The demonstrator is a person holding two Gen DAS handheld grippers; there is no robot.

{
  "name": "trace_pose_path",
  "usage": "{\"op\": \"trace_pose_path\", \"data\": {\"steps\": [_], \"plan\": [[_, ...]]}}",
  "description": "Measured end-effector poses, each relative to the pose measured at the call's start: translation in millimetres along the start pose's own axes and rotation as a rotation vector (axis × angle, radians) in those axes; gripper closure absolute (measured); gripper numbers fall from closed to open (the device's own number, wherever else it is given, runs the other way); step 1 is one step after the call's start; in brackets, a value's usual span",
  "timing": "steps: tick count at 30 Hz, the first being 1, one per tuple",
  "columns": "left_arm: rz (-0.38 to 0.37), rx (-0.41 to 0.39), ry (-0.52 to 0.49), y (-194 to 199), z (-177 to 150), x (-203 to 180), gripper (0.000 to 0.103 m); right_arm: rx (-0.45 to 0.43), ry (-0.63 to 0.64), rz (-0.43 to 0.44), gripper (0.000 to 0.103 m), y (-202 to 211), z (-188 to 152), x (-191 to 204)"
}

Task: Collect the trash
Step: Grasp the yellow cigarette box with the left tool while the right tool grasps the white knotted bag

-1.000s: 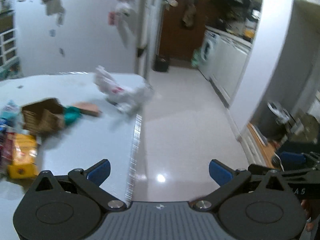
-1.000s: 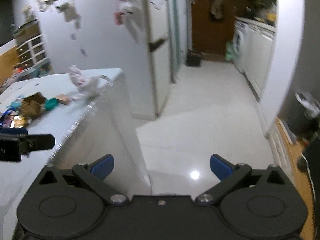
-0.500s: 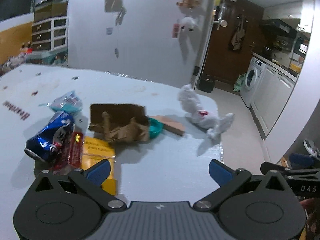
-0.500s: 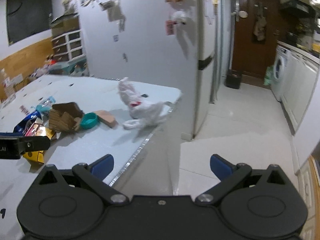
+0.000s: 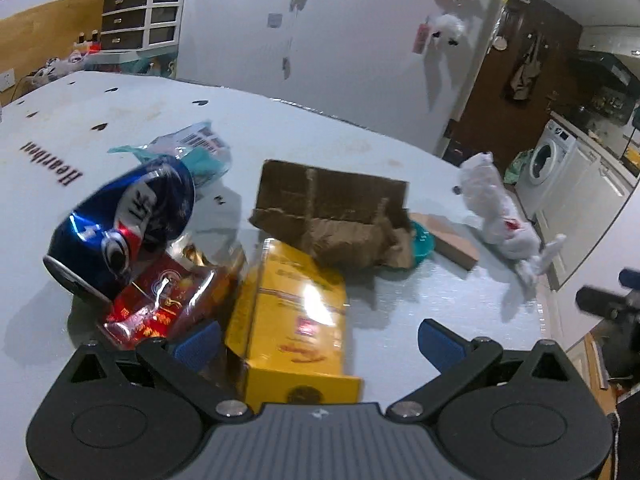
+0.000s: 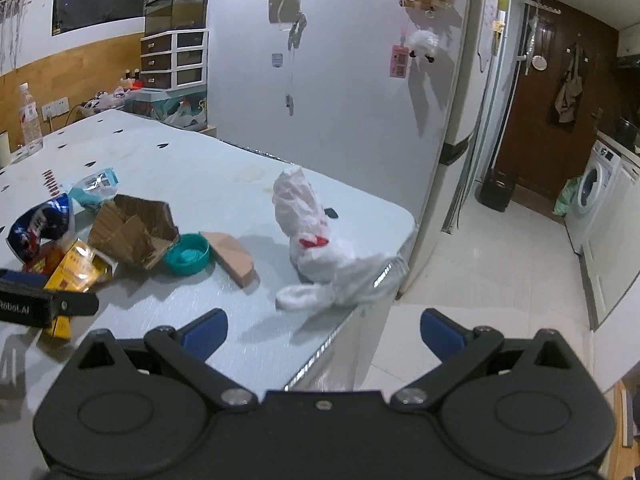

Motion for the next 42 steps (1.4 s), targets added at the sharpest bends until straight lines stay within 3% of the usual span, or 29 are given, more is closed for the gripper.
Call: {"op": "trace_pose_path", "data": {"steps": [5, 9, 15, 19, 22, 24, 28, 32, 42], "plan": [[-0.012, 0.003, -0.009, -8.4, 2.9, 2.5, 0.000, 0.003, 0.014, 0.008, 0.000, -22.0, 17.9, -10.1], [-0.013, -0.001, -0.065, -12.6, 2.5, -3.5, 0.000, -0.007, 0.047, 0.025, 0.012, -39.4, 36.6, -18.7], [-0.017, 0.004, -0.073, -16.9, 1.0, -3.6, 0.008, 0.074, 0.329, 0.080, 0.020, -77.2, 54.2, -7.5], [-0.015, -0.003, -0.078, -16.4, 1.0, -2.4, 0.010, 0.187, 0.416, 0.149, 0.028, -102.1, 43.7, -3.4], [-0.019, -0.006, -0.081, -15.9, 1.0, -1.9, 0.010, 0.234, 0.411, 0.188, 0.032, -114.8, 35.1, -3.6], [-0.016, -0.012, -0.087, -16.1, 0.9, -1.4, 0.011, 0.240, 0.397, 0.182, 0.047, -118.3, 32.1, -4.2], [-0.002, -0.022, -0.092, -16.4, 2.0, -1.2, 0.015, 0.214, 0.352, 0.176, 0.048, -115.8, 30.6, -2.4], [0.040, -0.046, -0.103, -15.2, 6.3, 2.8, 0.038, 0.190, 0.308, 0.152, 0.050, -109.0, 32.4, 0.1], [0.042, -0.034, -0.113, -6.8, 4.8, 10.2, 0.040, 0.168, 0.191, 0.095, 0.051, -72.4, 18.4, 16.4]]}}
Point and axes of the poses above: each gripper's, at about its wrist camera, not at the fingertips, and y roughly against the way its jaws point, x to its left, z to its top, the point moved 10 cm from there along -y, roughly the way its jaws point, and after that the axes turned 13 degrees about y, right-handed, at the moved point
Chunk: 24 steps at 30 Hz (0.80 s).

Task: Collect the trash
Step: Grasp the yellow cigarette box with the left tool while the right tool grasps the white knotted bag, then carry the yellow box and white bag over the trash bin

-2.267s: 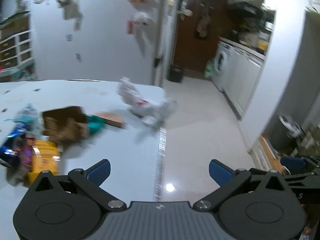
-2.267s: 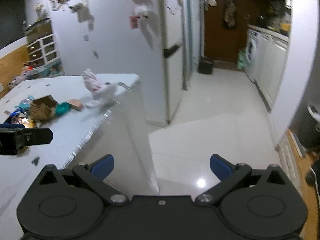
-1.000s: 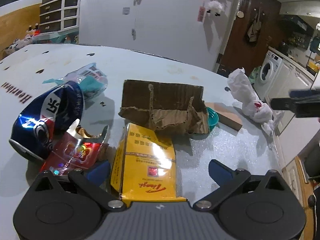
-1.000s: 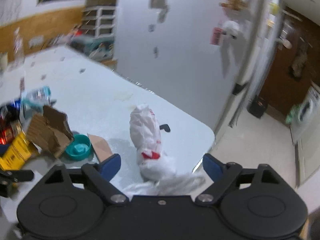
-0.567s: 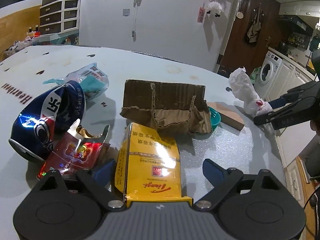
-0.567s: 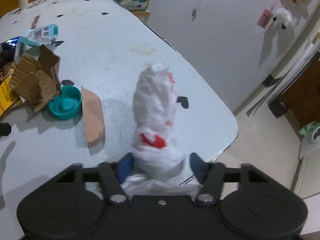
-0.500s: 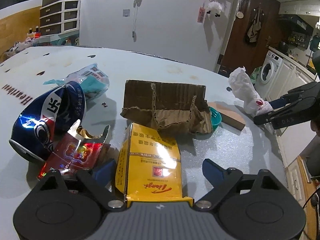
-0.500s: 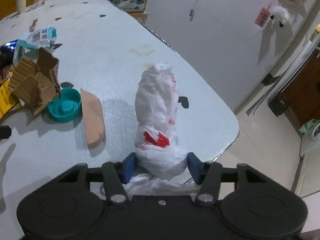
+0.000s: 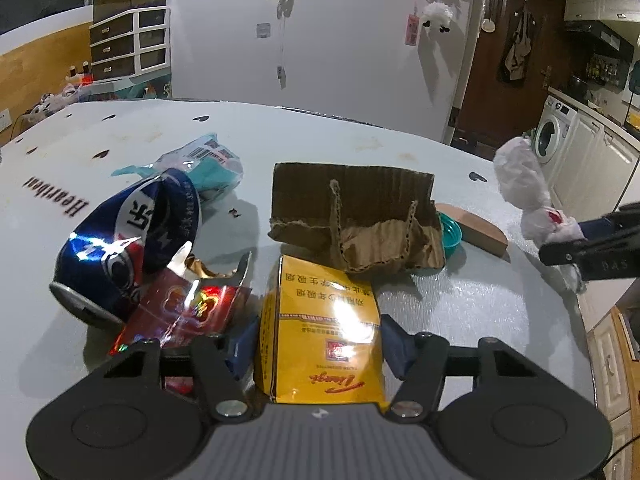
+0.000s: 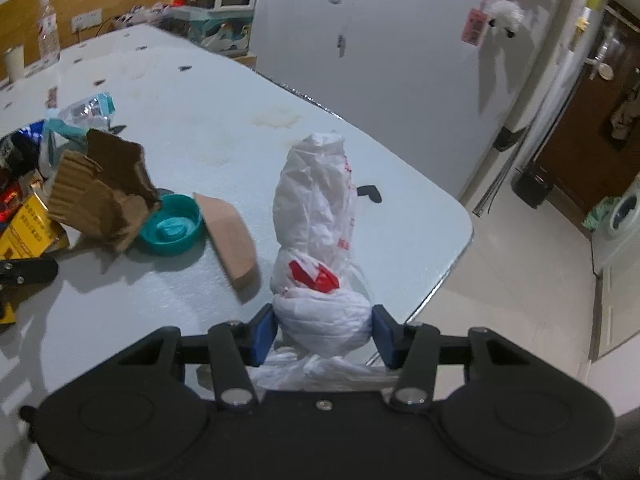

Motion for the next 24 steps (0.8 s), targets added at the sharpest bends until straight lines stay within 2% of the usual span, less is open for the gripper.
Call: {"op": "trace_pose_path", "data": {"steps": [5, 11, 18, 24], "plan": [[-0.001, -0.003, 0.000, 9.1, 0.2, 2.9, 0.041, -0.034, -0.110, -0.002, 0.052, 21.6, -6.6, 9.3], [-0.011, -0.035, 0.003, 25.3, 7.3, -0.5, 0.041, -0.060, -0.179, -0.003, 0.052, 42.5, -12.6, 25.1], [-0.031, -0.059, -0.041, 41.0, 13.4, -21.0, 0.041, -0.085, -0.274, -0.022, 0.052, 68.3, -26.3, 36.9], [-0.062, -0.075, -0.088, 52.4, 12.4, -49.8, 0.041, -0.109, -0.352, -0.090, 0.052, 94.1, -47.3, 27.1]]}}
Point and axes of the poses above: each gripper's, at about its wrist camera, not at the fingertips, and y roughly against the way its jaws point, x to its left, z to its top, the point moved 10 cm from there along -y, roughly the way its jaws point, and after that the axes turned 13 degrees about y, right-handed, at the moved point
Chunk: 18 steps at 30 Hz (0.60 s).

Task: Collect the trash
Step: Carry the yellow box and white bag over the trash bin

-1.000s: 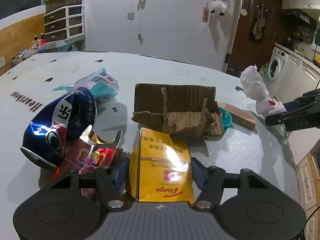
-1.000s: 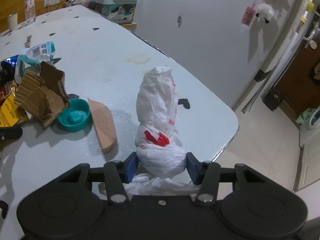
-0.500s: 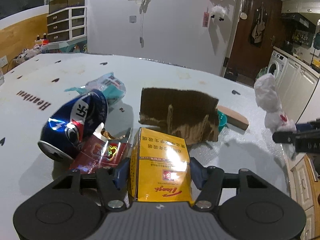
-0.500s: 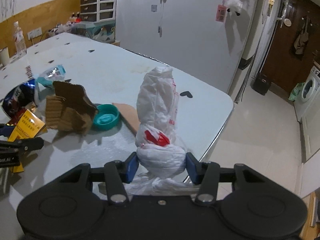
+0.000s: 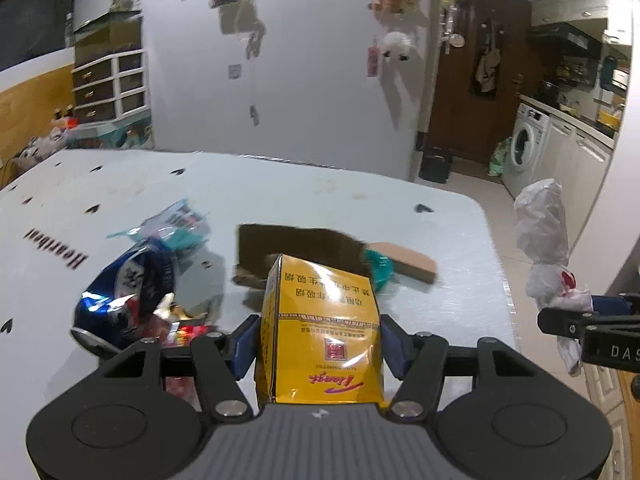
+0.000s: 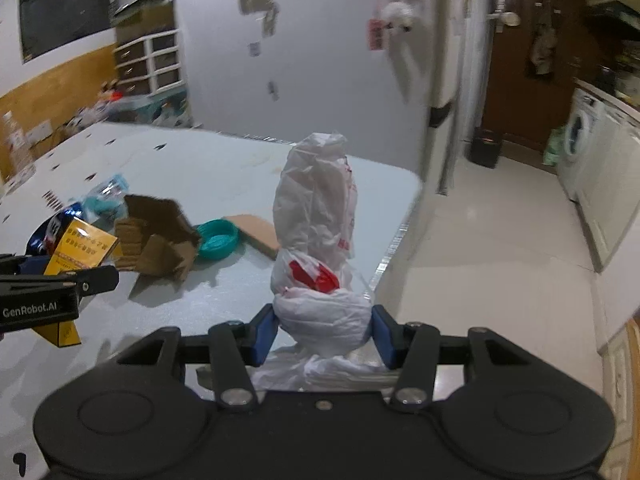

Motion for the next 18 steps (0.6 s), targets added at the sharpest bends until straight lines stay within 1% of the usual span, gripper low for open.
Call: {"op": "trace_pose_path", "data": {"steps": [11, 18], "plan": [[-0.117, 0.031, -0.090, 10.4, -29.6, -81.2, 0.041, -0.010, -0.093, -0.112, 0.051, 56.7, -43.7, -53.7], [-0.194, 0.066, -0.148, 15.8, -58.4, -134.1, 0.041, 0.009, -0.169, -0.188, 0.051, 87.0, -85.4, -92.4]]}}
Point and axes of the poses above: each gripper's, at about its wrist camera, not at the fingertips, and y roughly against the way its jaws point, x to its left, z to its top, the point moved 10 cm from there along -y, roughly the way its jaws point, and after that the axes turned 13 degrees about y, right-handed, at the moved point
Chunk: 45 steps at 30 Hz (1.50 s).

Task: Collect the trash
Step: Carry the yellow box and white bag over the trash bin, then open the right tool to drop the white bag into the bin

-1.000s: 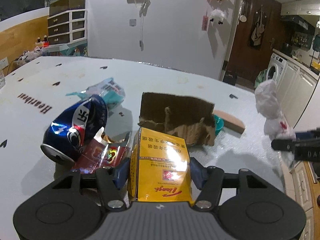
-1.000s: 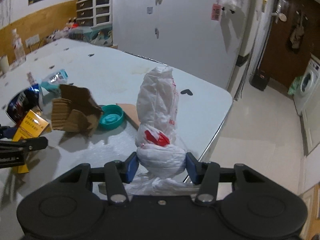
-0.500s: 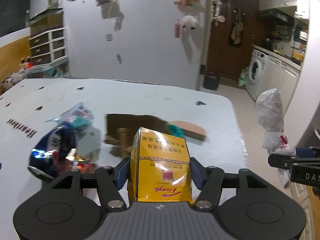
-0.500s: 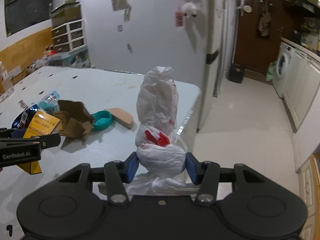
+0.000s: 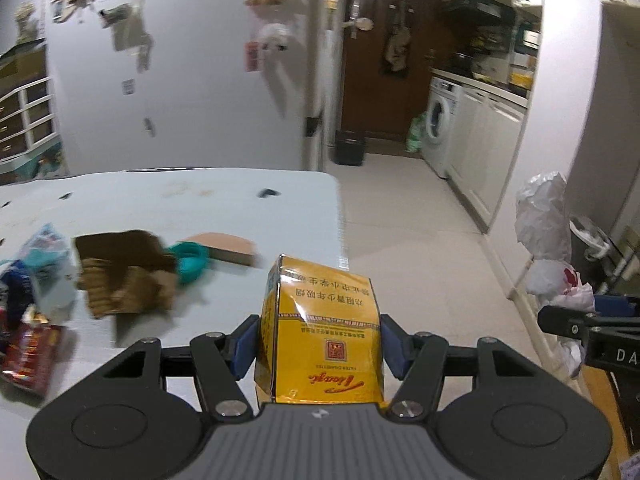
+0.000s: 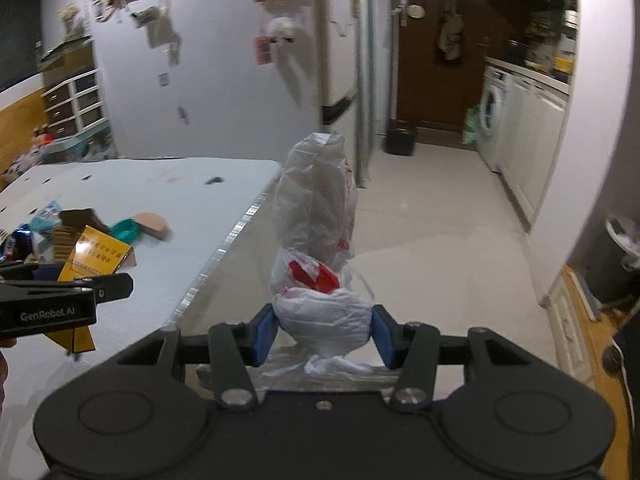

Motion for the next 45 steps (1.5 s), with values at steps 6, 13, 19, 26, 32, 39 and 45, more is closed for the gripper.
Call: {"op": "trace_pose_path", "data": {"steps": [6, 13, 19, 26, 32, 39, 45], "plan": [[-0.053, 0.042, -0.039, -10.1, -20.9, -46.1, 0.041, 0.030, -0.050, -0.042, 0.051, 11.9, -33.8, -33.8], [-0.124, 0.126, -0.095, -29.5, -63.2, -100.0, 0.041, 0.096, -0.105, -0.111, 0.051, 23.2, -86.9, -76.0], [-0.157, 0.238, -0.124, -55.7, -112.3, -129.4, 0.041, 0.179, -0.157, -0.140, 0.051, 20.5, -140.6, -101.5], [-0.138, 0.398, -0.143, -89.0, -180.7, -132.3, 0.041, 0.329, -0.236, -0.145, 0.051, 3.9, -219.5, -108.5], [-0.080, 0.519, -0.115, -112.4, -228.8, -117.7, 0.041, 0.449, -0.289, -0.083, 0.051, -20.6, -270.4, -92.5], [-0.044, 0.553, -0.030, -141.7, -226.6, -104.5, 0.041, 0.510, -0.281, 0.021, 0.051, -62.9, -288.9, -63.6], [-0.019, 0.559, 0.037, -154.8, -225.6, -93.0, 0.041, 0.545, -0.221, 0.164, 0.051, -103.9, -294.0, -28.4]]}}
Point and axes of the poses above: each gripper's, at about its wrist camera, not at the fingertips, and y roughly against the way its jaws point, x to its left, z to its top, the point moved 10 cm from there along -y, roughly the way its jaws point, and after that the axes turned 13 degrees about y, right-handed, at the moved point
